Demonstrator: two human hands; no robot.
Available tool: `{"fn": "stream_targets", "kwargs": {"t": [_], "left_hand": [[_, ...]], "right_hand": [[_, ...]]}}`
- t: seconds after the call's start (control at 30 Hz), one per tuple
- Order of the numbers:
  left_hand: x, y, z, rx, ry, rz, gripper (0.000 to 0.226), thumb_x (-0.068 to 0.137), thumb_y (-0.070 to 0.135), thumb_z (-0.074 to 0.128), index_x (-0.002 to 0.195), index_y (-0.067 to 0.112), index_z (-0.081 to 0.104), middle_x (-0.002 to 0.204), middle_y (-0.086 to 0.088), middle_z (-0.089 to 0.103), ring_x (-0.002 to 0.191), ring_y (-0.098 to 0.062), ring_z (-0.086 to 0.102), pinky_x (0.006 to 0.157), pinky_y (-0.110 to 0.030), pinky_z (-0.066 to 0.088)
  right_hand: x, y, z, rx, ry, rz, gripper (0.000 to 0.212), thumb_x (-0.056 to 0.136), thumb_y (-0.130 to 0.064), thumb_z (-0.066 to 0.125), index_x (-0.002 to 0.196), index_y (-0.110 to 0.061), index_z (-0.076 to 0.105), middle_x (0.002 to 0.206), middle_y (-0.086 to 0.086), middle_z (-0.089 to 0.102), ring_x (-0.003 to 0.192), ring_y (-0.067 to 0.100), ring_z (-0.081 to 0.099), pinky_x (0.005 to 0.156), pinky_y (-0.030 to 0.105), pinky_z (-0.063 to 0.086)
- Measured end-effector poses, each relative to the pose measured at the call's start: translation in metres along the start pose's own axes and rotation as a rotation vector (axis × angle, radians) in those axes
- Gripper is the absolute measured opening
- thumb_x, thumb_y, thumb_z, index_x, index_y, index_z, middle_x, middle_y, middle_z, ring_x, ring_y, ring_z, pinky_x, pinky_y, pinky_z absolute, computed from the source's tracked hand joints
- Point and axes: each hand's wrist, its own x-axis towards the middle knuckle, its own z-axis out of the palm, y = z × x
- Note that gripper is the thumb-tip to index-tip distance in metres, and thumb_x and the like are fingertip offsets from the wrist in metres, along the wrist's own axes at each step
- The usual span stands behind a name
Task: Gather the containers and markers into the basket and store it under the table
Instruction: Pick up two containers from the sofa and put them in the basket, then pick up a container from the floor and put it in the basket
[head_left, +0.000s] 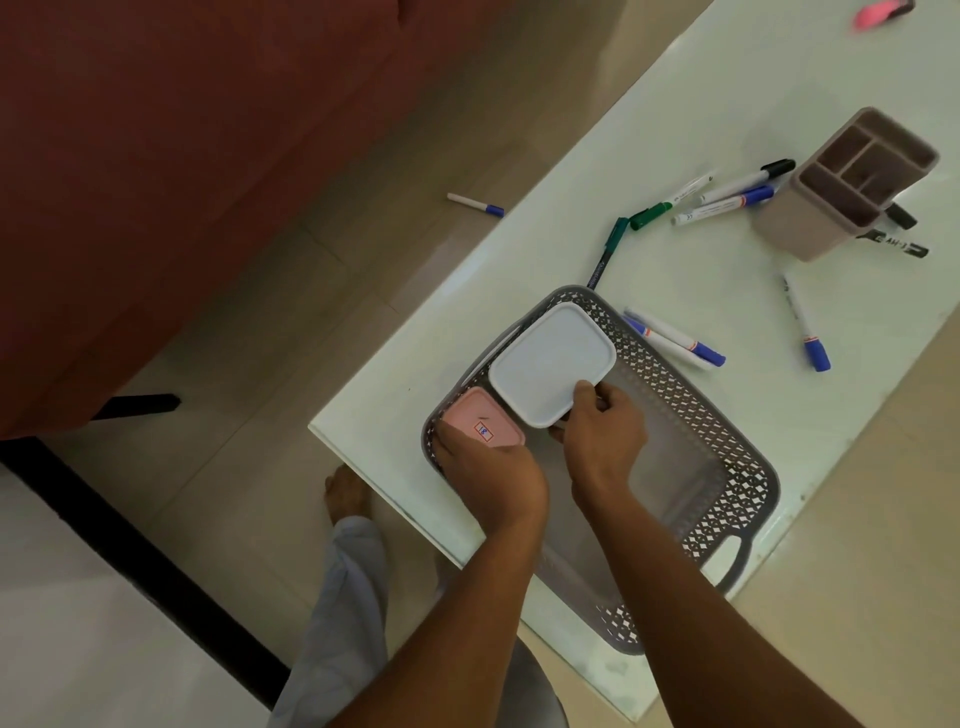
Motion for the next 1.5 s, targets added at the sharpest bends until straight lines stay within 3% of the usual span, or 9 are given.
{"fn": "stream_targets", "kwargs": {"t": [0.07, 0.27, 0.5, 0.63, 0.77, 0.93, 1.1, 1.33, 1.5], "left_hand": [[-0.006, 0.003, -0.006, 0.012, -0.020, 0.014, 0.072, 0.075, -0.010, 0.060, 0.139, 0.017, 0.041, 0.138, -0.007, 0.046, 0.125, -0.031, 0.052, 0.092, -0.043, 0.057], [-0.023, 0.021, -0.040, 0.356, -0.072, 0.194, 0.059, 0.085, 0.006, 0.059, 0.139, 0.013, 0.037, 0.139, -0.009, 0.045, 0.127, -0.028, 0.047, 0.091, -0.035, 0.054], [0.017, 0.060, -0.086, 0.521, -0.125, 0.732, 0.044, 0.080, 0.012, 0.067, 0.121, 0.015, 0.055, 0.114, -0.005, 0.063, 0.098, -0.019, 0.060, 0.077, -0.024, 0.052], [0.085, 0.105, -0.109, 0.658, -0.204, 1.094, 0.033, 0.079, 0.011, 0.062, 0.111, 0.013, 0.058, 0.100, -0.005, 0.063, 0.087, -0.018, 0.057, 0.070, -0.028, 0.053], [0.175, 0.158, -0.129, 0.863, -0.287, 1.278, 0.029, 0.074, 0.012, 0.055, 0.102, 0.011, 0.057, 0.095, -0.005, 0.058, 0.082, -0.023, 0.053, 0.069, -0.034, 0.044], [0.275, 0.207, -0.158, 1.140, -0.414, 1.351, 0.032, 0.069, 0.015, 0.066, 0.100, 0.013, 0.061, 0.094, -0.005, 0.059, 0.083, -0.025, 0.056, 0.068, -0.038, 0.047], [0.350, 0.254, -0.145, 1.307, -0.532, 1.418, 0.042, 0.062, 0.019, 0.076, 0.100, 0.012, 0.063, 0.094, -0.006, 0.062, 0.083, -0.026, 0.060, 0.066, -0.039, 0.051], [0.367, 0.287, -0.068, 1.405, -0.716, 1.546, 0.028, 0.068, 0.019, 0.066, 0.094, 0.015, 0.058, 0.092, -0.004, 0.055, 0.082, -0.025, 0.055, 0.065, -0.036, 0.046], [0.362, 0.318, -0.004, 1.424, -0.838, 1.500, 0.023, 0.083, 0.018, 0.050, 0.106, 0.017, 0.051, 0.111, -0.003, 0.051, 0.102, -0.024, 0.050, 0.080, -0.035, 0.041]], "right_hand": [[-0.004, 0.002, -0.005, -0.012, 0.001, 0.008, 0.014, 0.088, -0.037, 0.054, 0.082, -0.026, 0.061, 0.077, 0.000, 0.067, 0.078, 0.026, 0.069, 0.071, 0.052, 0.059], [-0.030, 0.012, -0.023, -0.211, 0.152, -0.203, 0.030, 0.093, -0.032, 0.056, 0.117, -0.014, 0.056, 0.104, 0.005, 0.061, 0.096, 0.019, 0.057, 0.082, 0.036, 0.048], [-0.065, -0.026, 0.000, -0.306, 0.172, -0.536, 0.030, 0.089, -0.024, 0.059, 0.116, -0.012, 0.057, 0.113, 0.008, 0.055, 0.111, 0.022, 0.048, 0.091, 0.031, 0.038], [-0.070, -0.077, 0.039, -0.350, 0.135, -0.640, 0.028, 0.089, -0.017, 0.064, 0.116, -0.012, 0.058, 0.116, 0.007, 0.058, 0.112, 0.021, 0.048, 0.094, 0.023, 0.034], [-0.060, -0.126, 0.098, -0.441, 0.097, -0.739, 0.026, 0.089, -0.016, 0.059, 0.114, -0.010, 0.057, 0.121, 0.005, 0.055, 0.108, 0.022, 0.049, 0.091, 0.032, 0.043], [-0.059, -0.157, 0.191, -0.594, 0.037, -0.526, 0.028, 0.090, -0.020, 0.056, 0.117, -0.012, 0.059, 0.127, 0.002, 0.052, 0.112, 0.018, 0.050, 0.095, 0.033, 0.050], [-0.046, -0.179, 0.270, -0.639, -0.101, -0.334, 0.031, 0.095, -0.025, 0.049, 0.124, -0.016, 0.054, 0.141, -0.001, 0.043, 0.125, 0.017, 0.045, 0.104, 0.028, 0.042], [0.016, -0.189, 0.274, -0.646, -0.159, -0.190, 0.036, 0.093, -0.023, 0.049, 0.127, -0.012, 0.051, 0.145, 0.005, 0.039, 0.129, 0.024, 0.041, 0.108, 0.037, 0.042], [0.060, -0.195, 0.277, -0.566, -0.198, -0.052, 0.034, 0.098, -0.037, 0.048, 0.125, -0.017, 0.054, 0.133, 0.002, 0.047, 0.118, 0.021, 0.049, 0.101, 0.034, 0.047]]}}
